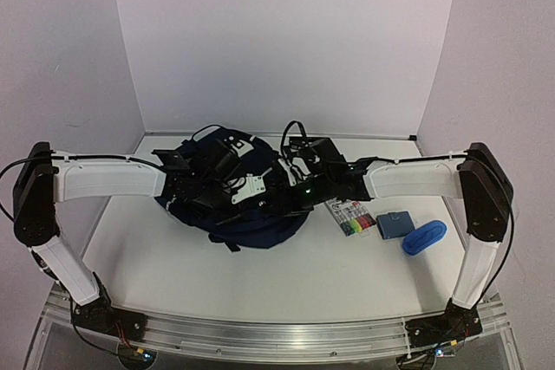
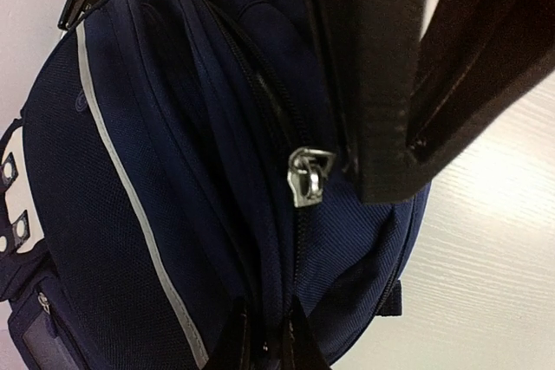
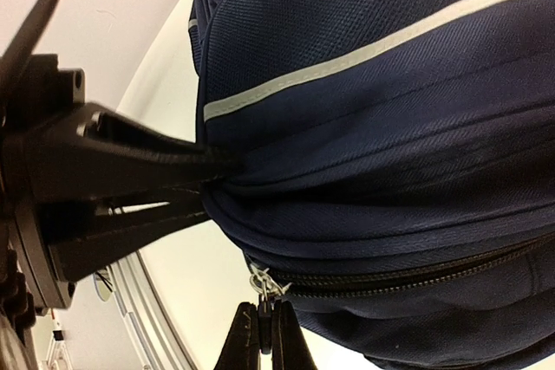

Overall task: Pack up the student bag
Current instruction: Zip the student bag at the center of the board.

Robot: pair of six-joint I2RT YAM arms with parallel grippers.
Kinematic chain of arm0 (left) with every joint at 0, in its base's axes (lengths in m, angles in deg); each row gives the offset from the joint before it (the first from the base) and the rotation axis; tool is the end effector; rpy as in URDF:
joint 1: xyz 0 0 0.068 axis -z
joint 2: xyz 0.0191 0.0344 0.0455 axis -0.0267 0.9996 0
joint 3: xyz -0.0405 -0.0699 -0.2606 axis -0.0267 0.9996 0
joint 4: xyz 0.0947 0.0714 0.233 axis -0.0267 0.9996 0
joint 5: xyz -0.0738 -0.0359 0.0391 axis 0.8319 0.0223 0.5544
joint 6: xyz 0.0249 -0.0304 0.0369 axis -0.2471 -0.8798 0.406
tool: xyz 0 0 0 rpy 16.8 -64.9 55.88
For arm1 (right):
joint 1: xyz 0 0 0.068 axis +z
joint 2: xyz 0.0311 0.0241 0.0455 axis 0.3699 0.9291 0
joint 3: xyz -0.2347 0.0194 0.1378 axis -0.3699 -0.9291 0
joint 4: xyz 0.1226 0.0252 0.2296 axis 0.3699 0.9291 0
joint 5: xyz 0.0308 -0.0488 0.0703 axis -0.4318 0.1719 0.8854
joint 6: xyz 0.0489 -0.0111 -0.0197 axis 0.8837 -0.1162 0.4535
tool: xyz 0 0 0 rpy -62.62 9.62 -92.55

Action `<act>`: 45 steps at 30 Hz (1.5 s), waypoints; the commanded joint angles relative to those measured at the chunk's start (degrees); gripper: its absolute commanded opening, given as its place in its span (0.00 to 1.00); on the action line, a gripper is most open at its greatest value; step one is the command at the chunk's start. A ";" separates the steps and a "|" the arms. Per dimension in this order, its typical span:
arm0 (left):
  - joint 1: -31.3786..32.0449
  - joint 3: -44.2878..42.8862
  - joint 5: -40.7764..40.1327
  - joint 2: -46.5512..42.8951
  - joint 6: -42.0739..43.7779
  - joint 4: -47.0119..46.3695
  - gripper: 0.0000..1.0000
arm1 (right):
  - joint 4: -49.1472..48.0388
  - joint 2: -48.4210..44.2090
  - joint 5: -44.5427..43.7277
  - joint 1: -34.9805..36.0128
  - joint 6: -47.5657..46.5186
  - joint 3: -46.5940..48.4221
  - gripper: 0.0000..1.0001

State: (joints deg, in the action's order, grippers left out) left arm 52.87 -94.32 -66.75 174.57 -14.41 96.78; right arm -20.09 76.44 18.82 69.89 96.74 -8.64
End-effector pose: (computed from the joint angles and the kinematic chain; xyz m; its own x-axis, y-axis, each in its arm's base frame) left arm 0.2208 -0.2700 0.2335 -0.0568 0.8799 -0.4718 0.8903 0.2585 0.3748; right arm 0.2676 0.3268 0.2171 -0.7414 -0.3064 -0.5970 -0.6681 0.4210 0.6135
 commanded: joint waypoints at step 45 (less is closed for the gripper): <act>2.57 2.73 -3.26 -5.72 -6.32 4.26 0.05 | -5.04 0.15 4.43 -0.97 -0.39 0.83 0.00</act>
State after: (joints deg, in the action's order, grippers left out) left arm 55.51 -91.24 -67.82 171.08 -19.94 101.60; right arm -21.36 78.82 22.36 71.27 98.36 -6.85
